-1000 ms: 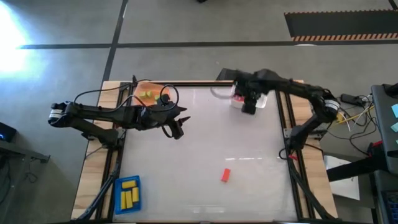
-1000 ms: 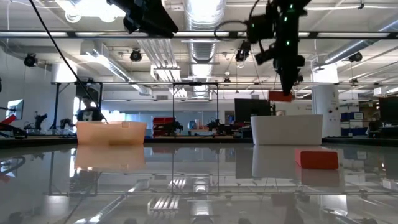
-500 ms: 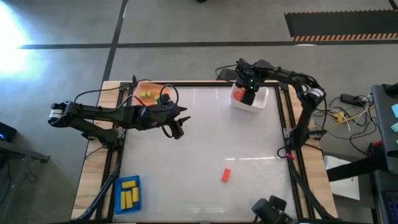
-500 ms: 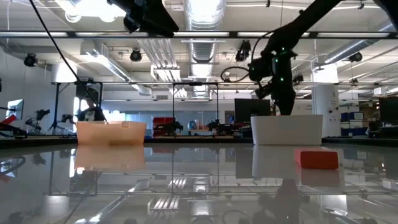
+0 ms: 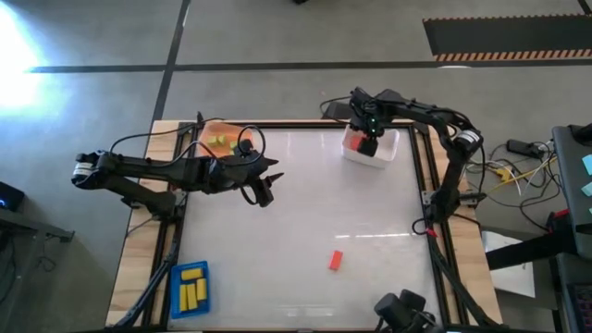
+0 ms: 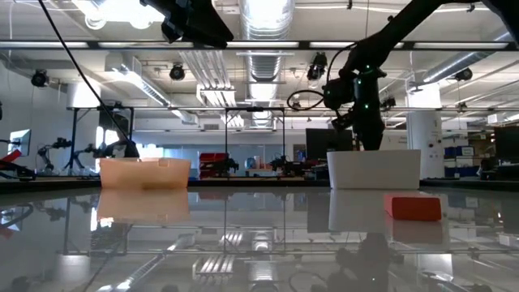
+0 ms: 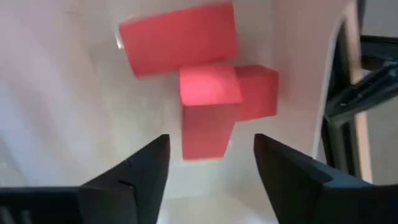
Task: Sort & place blocks by color
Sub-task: Put the orange rectangular block into the white bin
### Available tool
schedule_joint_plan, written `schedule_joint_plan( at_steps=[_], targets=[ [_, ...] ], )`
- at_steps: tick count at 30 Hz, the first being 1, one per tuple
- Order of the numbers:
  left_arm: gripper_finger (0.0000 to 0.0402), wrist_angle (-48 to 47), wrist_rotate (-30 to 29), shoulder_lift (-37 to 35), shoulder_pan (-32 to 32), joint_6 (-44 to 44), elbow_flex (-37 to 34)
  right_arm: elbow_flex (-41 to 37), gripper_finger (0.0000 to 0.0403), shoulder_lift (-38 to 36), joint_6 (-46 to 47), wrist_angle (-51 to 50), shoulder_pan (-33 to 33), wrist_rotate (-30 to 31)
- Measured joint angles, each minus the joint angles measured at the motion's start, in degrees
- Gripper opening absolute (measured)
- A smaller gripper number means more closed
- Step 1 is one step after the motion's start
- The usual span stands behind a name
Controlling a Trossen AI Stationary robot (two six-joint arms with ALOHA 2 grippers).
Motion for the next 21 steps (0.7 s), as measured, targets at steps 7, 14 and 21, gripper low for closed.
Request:
schedule_joint_plan(
  at_steps=[7,14,21],
  targets=[
    [0.0162,0.0,0.0,0.0,0.0,-0.1,0.0,0.0,0.0239,-4.2,2.1,-0.3,0.3,0.0],
    [0.0162,0.0,0.0,0.2,-0.4,-2.4,-0.3,0.0,0.0212,-12.2,10.5,0.0,3.9,-8.2],
    [0.0162,0.5,0.0,2.1,-2.6,-3.6,-1.0,-3.8,0.0183,-20.7,14.9,7.9,16.8,-13.5]
  ],
)
